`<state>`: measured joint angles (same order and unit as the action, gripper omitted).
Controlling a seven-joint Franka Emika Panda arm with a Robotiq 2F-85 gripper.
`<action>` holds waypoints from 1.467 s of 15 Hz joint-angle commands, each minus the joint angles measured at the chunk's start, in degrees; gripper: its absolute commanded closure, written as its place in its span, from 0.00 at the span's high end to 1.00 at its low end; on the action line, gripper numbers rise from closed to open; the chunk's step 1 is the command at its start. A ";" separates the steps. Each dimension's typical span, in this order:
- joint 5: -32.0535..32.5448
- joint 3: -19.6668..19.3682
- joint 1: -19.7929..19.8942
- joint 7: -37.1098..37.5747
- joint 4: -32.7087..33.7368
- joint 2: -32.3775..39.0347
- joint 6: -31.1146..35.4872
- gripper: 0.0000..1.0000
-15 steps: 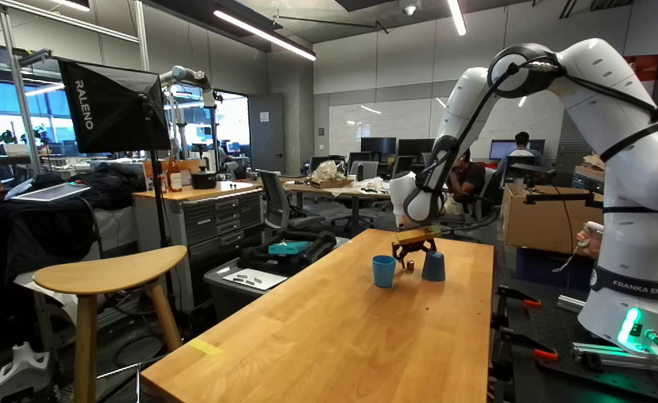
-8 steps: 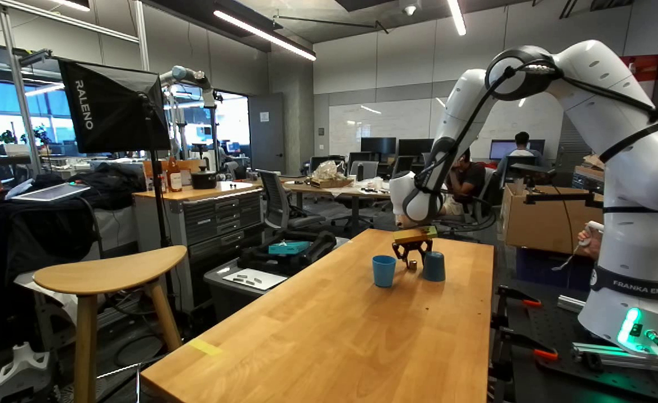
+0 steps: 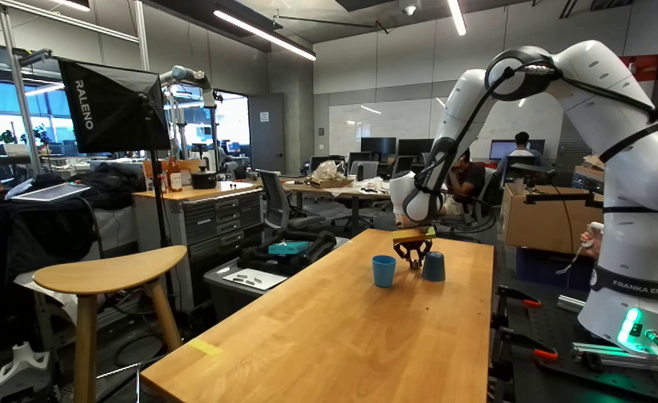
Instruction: Put the metal thing in the cup
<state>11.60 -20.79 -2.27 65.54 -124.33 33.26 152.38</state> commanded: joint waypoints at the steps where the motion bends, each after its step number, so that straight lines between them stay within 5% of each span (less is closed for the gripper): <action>1: -0.96 -0.77 -0.77 0.69 1.28 1.21 -0.73 0.11; 9: -0.90 1.45 -1.99 -0.48 6.09 -4.75 -6.58 0.10; 17: -4.14 10.44 -1.66 -4.06 5.31 -15.46 -16.52 0.10; 22: -2.43 12.60 -2.22 -1.90 2.92 -18.47 -18.27 0.10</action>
<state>8.88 -9.19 -4.35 63.43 -118.92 17.29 135.43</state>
